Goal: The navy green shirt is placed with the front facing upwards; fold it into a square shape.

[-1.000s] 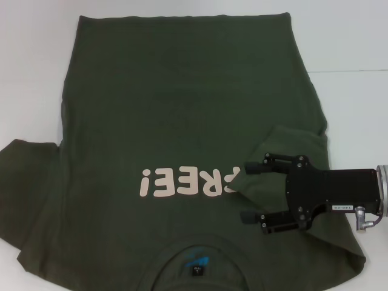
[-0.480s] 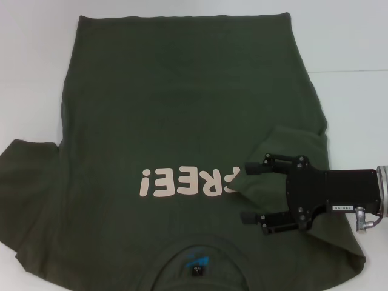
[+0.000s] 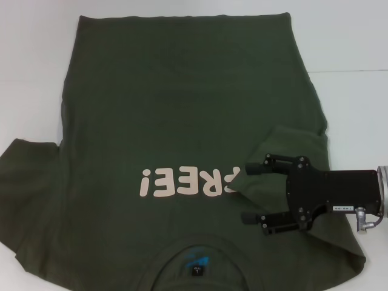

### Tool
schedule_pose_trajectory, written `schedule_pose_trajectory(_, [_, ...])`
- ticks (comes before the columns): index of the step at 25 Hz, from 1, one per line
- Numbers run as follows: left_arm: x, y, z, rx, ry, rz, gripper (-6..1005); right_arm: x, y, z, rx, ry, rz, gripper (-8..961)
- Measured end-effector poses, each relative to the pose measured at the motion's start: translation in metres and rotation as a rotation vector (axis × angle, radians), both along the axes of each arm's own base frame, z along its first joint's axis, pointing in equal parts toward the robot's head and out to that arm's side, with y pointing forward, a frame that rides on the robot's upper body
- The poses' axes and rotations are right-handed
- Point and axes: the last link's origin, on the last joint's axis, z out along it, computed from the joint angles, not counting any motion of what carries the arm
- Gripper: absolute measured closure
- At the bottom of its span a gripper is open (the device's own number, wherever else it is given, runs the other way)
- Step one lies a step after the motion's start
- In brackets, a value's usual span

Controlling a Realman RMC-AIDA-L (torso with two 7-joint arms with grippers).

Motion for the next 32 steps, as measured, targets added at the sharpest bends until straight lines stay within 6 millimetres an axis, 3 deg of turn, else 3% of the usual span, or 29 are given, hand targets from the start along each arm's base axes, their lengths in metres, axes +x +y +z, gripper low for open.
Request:
schedule_pose_trajectory(18, [0.001, -0.004, 0.002, -0.005, -0.004, 0.005, 957, 0.000, -0.001, -0.001, -0.001, 0.001, -0.002, 106])
schedule_pose_trajectory(25, [0.044, 0.009, -0.006, -0.100, -0.039, -0.079, 957, 0.000, -0.001, -0.001, -0.001, 0.001, -0.003, 108])
schedule_pose_trajectory(32, [0.084, 0.030, -0.033, -0.189, -0.131, -0.185, 957, 0.003, -0.003, -0.002, -0.006, 0.005, -0.014, 110])
